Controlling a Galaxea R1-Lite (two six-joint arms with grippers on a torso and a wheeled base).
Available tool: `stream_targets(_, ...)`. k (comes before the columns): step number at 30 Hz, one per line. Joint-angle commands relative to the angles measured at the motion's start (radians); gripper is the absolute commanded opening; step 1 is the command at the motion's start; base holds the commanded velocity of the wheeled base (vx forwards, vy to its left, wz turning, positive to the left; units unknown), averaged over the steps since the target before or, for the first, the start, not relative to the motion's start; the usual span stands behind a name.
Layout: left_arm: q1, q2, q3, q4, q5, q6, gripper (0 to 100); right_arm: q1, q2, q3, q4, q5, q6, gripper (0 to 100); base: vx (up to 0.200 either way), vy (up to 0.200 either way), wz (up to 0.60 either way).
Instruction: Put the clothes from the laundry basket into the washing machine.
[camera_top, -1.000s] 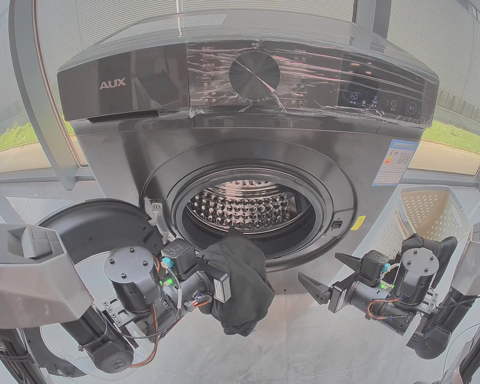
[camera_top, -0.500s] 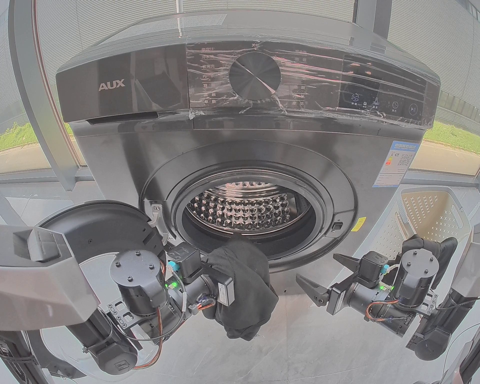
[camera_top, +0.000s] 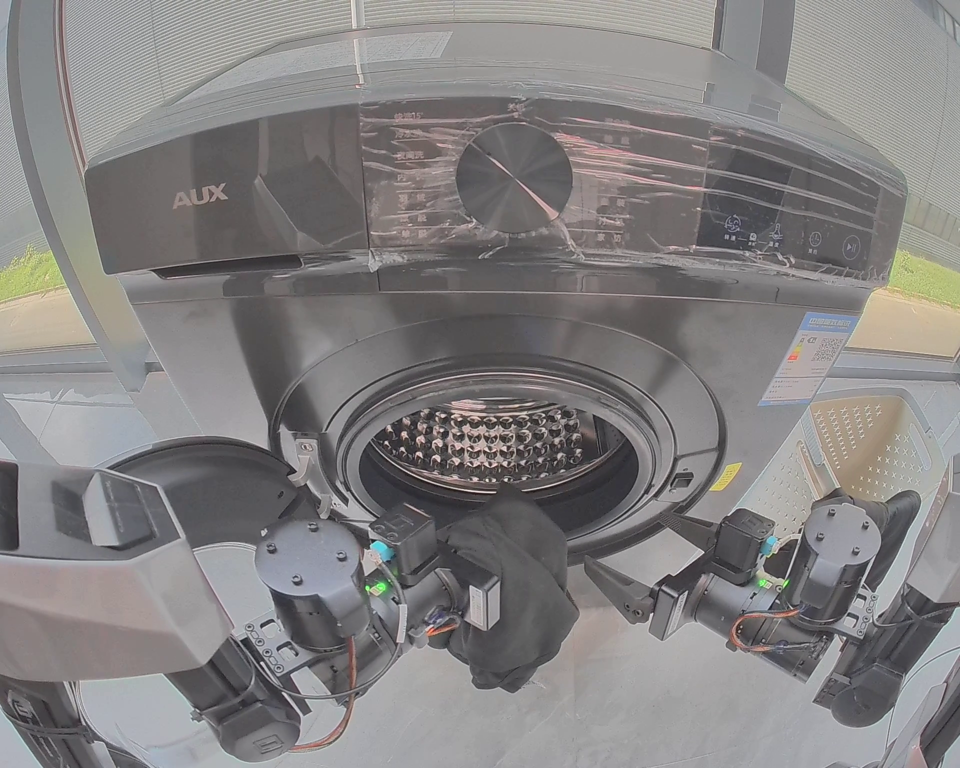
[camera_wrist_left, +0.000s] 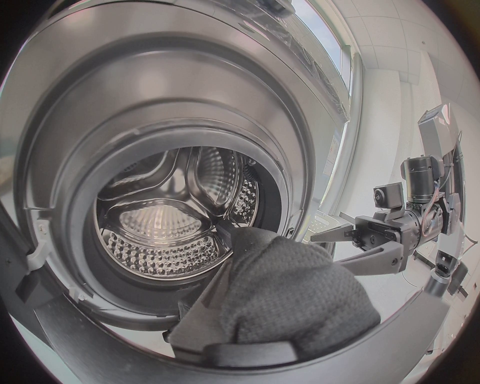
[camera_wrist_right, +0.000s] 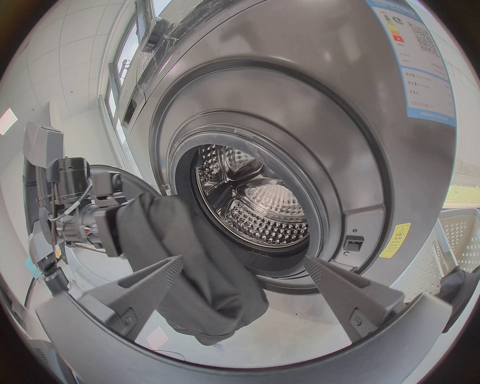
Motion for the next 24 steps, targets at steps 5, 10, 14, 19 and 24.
stream_targets(5, 0.016, 0.153, -0.186, -0.002, -0.047, -0.025, 0, 0.020, -0.021, 0.017, -0.001, 0.001, 0.000, 100, 0.000, 0.000, 0.00)
stream_targets(10, 0.080, 0.271, -0.417, 0.024, -0.028, -0.037, 0, 0.020, -0.028, 0.023, -0.001, 0.001, 0.000, 100, 0.000, 0.000, 0.00)
stream_targets(14, 0.111, 0.342, -0.535, 0.079, 0.024, -0.039, 0, 0.022, -0.028, 0.036, -0.001, 0.001, -0.002, 100, 0.000, 0.000, 0.00)
stream_targets(19, 0.126, 0.402, -0.670, 0.152, 0.030, -0.039, 0, 0.031, -0.025, 0.037, -0.001, 0.001, 0.000, 100, 0.000, 0.000, 0.00)
stream_targets(24, 0.139, 0.463, -0.818, 0.269, 0.054, -0.031, 0, 0.043, -0.022, 0.040, -0.001, 0.001, 0.000, 100, 0.000, 0.000, 0.00)
